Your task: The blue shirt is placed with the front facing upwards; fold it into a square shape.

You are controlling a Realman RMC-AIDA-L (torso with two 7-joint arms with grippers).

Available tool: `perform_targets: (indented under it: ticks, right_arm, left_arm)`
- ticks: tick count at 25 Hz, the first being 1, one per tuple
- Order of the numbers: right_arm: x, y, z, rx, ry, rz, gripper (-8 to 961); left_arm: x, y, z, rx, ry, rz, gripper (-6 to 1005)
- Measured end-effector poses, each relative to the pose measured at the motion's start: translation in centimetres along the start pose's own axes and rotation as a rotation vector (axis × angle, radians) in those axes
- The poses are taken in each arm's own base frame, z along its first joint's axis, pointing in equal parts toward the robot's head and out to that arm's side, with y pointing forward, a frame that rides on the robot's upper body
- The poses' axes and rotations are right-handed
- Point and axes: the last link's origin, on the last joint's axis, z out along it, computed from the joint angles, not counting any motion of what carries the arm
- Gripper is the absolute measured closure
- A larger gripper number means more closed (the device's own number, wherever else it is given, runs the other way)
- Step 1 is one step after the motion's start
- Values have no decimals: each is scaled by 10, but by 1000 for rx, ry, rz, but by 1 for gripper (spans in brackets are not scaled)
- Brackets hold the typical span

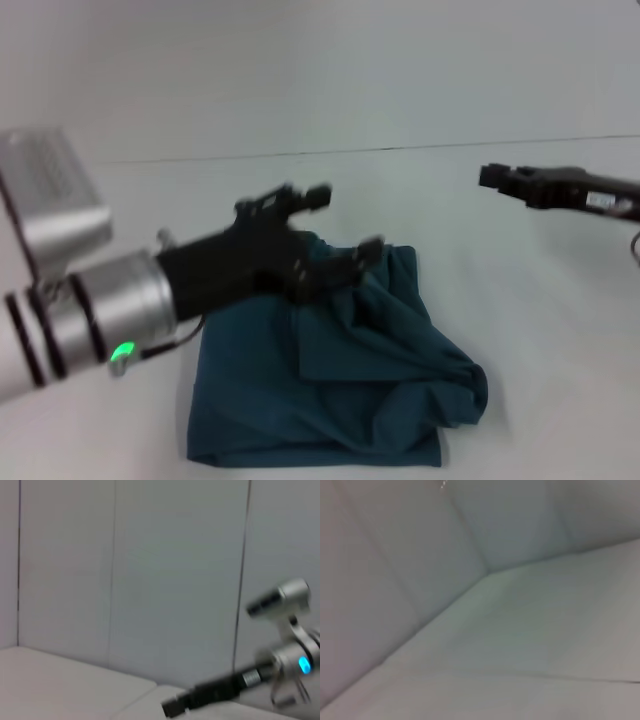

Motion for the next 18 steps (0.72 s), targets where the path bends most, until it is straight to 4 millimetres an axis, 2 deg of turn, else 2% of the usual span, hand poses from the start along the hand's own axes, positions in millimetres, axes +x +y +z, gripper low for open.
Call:
perform_targets:
  ticks: [2, 5, 7, 10, 11, 15, 18]
  right_arm:
    - [-27, 8, 1, -37, 122, -42, 922]
    - [-55, 22, 6, -33, 291, -122, 836]
    - [-76, 39, 13, -12, 421, -196, 778]
    - [-99, 66, 22, -5, 555, -267, 545]
    - [-107, 79, 27, -13, 600, -291, 501]
    - [-122, 114, 44, -4, 718, -348, 327]
    - [-117, 135, 62, 64, 835, -419, 281]
  left_arm:
    - [-12, 0, -8, -11, -5, -29, 216]
    - [-23, -3, -21, -8, 3, -84, 149]
    - [-28, -6, -29, 9, 13, -86, 146]
    - [-32, -11, -41, 35, 26, -81, 142]
    - [-34, -12, -45, 44, 29, -85, 141]
    - [-40, -17, -61, 70, 45, -110, 141]
    - [-46, -18, -70, 87, 54, -113, 141]
